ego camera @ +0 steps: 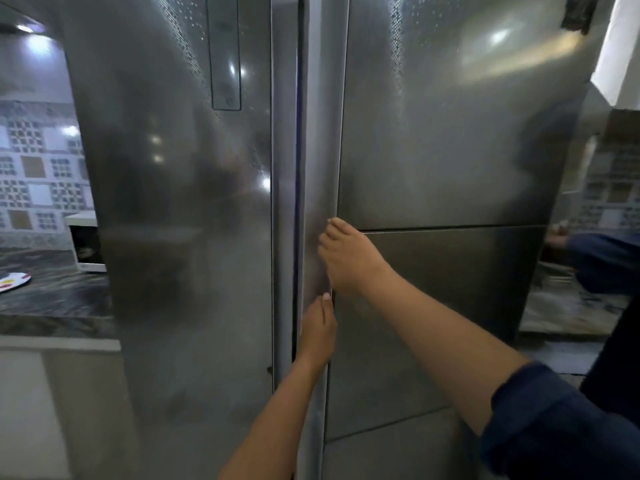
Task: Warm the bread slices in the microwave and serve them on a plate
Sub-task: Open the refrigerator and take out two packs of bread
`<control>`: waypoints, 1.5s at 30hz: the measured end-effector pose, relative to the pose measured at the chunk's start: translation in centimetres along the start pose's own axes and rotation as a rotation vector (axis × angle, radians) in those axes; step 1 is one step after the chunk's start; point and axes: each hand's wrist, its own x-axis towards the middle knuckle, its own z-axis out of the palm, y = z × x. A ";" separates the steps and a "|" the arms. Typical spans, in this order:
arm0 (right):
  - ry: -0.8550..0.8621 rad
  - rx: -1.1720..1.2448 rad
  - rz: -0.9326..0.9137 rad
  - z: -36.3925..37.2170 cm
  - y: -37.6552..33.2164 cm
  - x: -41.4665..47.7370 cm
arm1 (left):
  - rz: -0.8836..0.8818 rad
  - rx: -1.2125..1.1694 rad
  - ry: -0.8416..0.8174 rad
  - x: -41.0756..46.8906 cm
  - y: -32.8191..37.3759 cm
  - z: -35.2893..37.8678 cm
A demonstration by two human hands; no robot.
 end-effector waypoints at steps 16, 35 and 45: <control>0.571 0.251 0.093 -7.3 4.9 -21.1 | 0.005 -0.116 0.096 -10.7 11.2 0.2; 0.402 0.148 0.664 -6.1 9.3 -27.5 | 0.131 -0.480 -0.225 -10.1 22.9 8.8; 0.426 0.038 1.014 -1.2 12.4 -34.2 | 0.466 -0.141 -0.382 -8.3 23.8 16.9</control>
